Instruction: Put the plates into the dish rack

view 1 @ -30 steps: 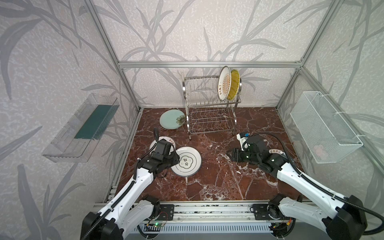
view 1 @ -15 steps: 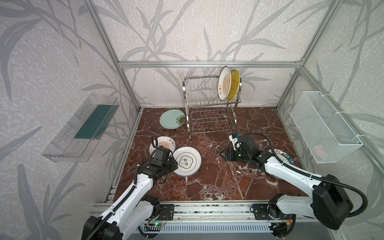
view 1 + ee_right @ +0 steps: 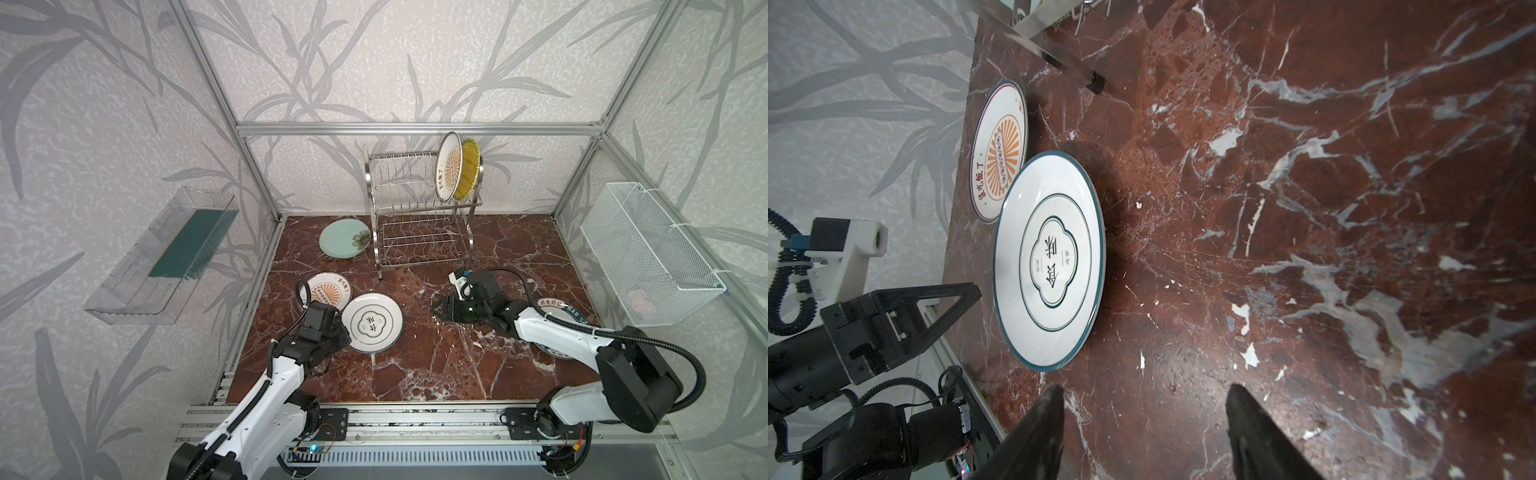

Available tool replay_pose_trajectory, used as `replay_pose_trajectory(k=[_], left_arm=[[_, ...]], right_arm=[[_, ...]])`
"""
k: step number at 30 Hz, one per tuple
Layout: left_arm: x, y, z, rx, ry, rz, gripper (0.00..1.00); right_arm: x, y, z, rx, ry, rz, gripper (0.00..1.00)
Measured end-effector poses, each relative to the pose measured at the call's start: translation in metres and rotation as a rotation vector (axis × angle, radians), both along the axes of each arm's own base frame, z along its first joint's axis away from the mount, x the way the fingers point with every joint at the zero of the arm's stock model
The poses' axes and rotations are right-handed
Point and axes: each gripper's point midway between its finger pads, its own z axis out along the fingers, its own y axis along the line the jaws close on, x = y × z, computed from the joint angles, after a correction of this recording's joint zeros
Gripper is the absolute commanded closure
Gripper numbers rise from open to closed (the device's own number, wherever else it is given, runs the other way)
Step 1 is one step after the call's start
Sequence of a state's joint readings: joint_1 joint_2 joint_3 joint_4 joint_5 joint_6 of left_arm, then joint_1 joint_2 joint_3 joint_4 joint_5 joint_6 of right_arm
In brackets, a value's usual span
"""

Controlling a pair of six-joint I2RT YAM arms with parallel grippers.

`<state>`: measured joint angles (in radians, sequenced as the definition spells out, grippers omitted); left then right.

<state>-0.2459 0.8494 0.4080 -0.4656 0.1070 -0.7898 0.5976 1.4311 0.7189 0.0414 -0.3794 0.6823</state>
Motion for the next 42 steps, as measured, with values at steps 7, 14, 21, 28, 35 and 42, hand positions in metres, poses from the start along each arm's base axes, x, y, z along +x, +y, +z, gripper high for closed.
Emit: replay_pose_trajectory(k=[7, 14, 21, 28, 35, 42], left_arm=[[0.003, 0.002, -0.012, -0.022, 0.009, 0.018, 0.71], [0.005, 0.001, -0.022, -0.041, 0.034, 0.015, 0.75], [0.010, -0.003, -0.025, -0.059, 0.037, 0.003, 0.81], [0.014, -0.008, -0.025, -0.077, 0.018, -0.023, 0.82], [0.015, -0.014, -0.030, -0.101, 0.020, -0.050, 0.84], [0.021, -0.018, -0.031, -0.118, 0.002, -0.060, 0.86]], right_arm=[[0.000, 0.004, -0.004, 0.011, 0.012, 0.009, 0.39], [0.001, 0.006, -0.005, 0.019, 0.013, 0.013, 0.40], [0.002, 0.008, -0.009, 0.022, 0.028, 0.006, 0.40], [0.003, 0.009, -0.009, 0.032, 0.024, 0.004, 0.41], [0.003, 0.010, -0.010, 0.044, 0.027, -0.002, 0.42], [0.001, 0.009, -0.012, 0.045, 0.034, -0.004, 0.42]])
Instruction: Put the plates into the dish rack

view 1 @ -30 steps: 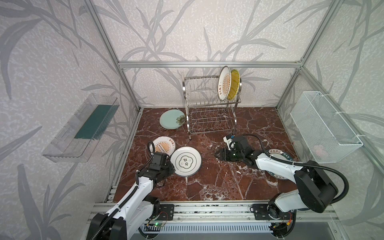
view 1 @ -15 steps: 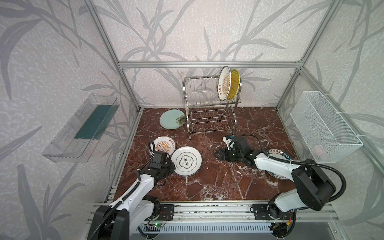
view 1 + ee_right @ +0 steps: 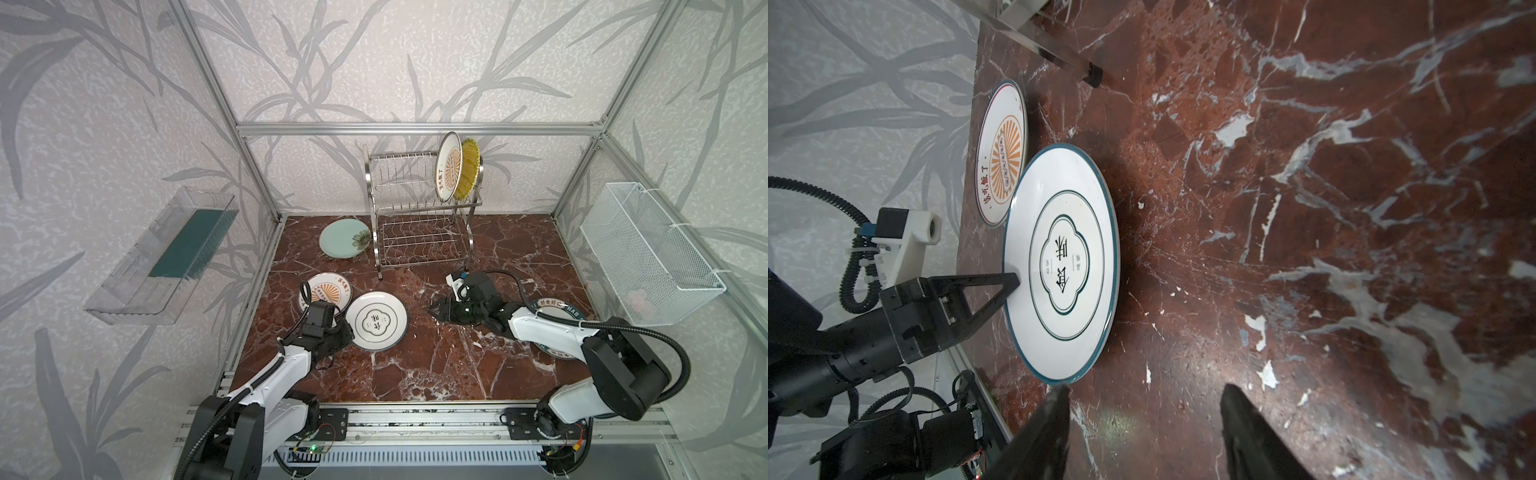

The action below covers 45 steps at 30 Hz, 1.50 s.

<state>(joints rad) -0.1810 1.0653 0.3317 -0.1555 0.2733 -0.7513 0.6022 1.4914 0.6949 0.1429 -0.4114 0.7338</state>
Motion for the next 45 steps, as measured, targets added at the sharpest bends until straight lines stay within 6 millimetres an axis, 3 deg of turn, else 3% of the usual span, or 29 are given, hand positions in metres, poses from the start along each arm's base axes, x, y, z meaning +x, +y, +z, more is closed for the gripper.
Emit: replay_pose_trajectory(k=[9, 28, 39, 45], left_arm=[[0.010, -0.008, 0.005, -0.043, -0.037, -0.016, 1.00], [0.012, -0.027, 0.026, -0.151, -0.091, -0.075, 1.00], [0.015, -0.039, 0.039, -0.232, -0.117, -0.091, 1.00], [0.019, -0.044, 0.043, -0.273, -0.130, -0.094, 1.00]], right_arm=[[-0.004, -0.003, -0.007, 0.002, 0.012, -0.008, 0.43], [0.011, -0.018, 0.003, 0.028, -0.006, -0.058, 0.46], [0.003, -0.018, -0.007, 0.053, 0.030, -0.051, 0.46], [-0.001, -0.017, -0.022, 0.055, 0.070, -0.048, 0.46]])
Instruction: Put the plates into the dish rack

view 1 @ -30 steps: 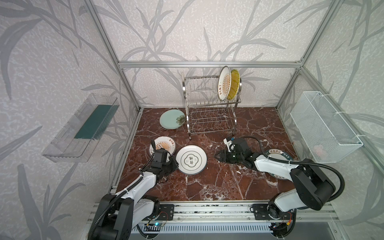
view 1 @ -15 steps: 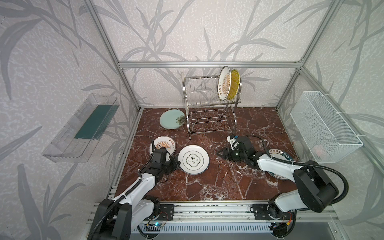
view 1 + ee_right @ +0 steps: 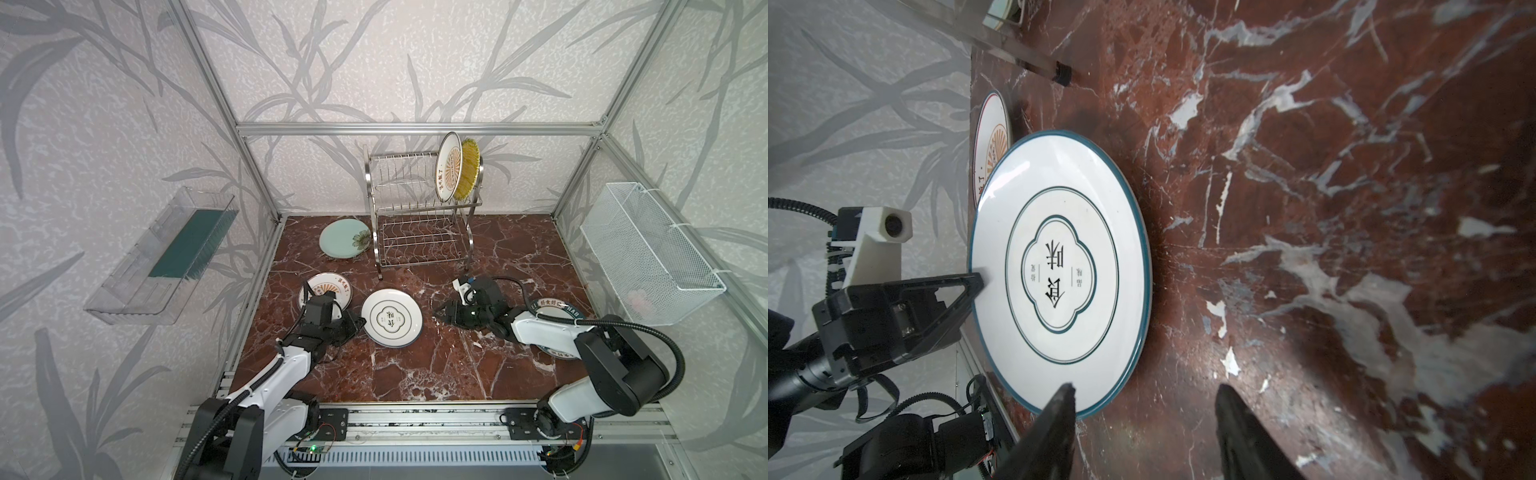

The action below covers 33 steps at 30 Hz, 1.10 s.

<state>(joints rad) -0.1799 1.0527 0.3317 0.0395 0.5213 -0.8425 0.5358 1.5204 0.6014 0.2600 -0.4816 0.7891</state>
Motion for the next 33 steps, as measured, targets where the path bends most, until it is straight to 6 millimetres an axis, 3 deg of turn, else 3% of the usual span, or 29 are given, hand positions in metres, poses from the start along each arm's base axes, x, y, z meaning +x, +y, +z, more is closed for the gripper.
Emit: replay_pose_trajectory(k=[8, 19, 33], left_arm=[[0.002, -0.001, -0.001, -0.007, 0.002, 0.000, 1.00], [0.002, -0.004, -0.029, 0.009, 0.088, -0.014, 1.00], [0.013, -0.017, -0.039, 0.025, 0.091, -0.073, 0.97]], right_arm=[[0.000, 0.003, -0.004, 0.012, 0.011, 0.008, 0.46], [-0.003, 0.004, -0.021, -0.005, 0.046, 0.012, 0.47], [-0.003, 0.004, -0.021, -0.006, 0.045, 0.012, 0.47]])
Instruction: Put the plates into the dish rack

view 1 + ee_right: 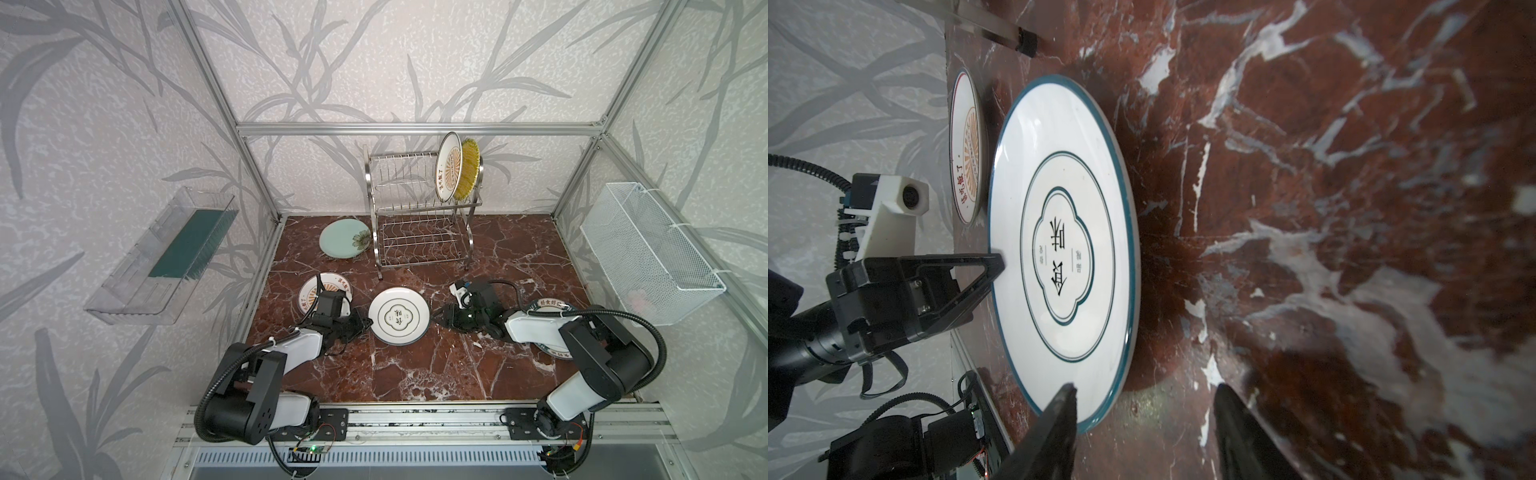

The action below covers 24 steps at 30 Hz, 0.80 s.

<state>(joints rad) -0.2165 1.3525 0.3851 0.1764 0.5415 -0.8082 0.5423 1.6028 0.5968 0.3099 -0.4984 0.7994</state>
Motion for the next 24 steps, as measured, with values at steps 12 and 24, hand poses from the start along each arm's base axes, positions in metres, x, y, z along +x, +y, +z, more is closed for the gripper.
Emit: replay_pose_trajectory(k=[12, 24], left_arm=[[0.0031, -0.0044, -0.0048, 0.008, -0.006, -0.014, 0.88], [0.0080, -0.0105, -0.0091, 0.003, -0.021, -0.030, 0.97]], right_arm=[[-0.0002, -0.0002, -0.0014, -0.002, 0.003, 0.000, 0.47], [-0.0027, -0.0011, -0.0091, -0.012, 0.019, 0.001, 0.47]])
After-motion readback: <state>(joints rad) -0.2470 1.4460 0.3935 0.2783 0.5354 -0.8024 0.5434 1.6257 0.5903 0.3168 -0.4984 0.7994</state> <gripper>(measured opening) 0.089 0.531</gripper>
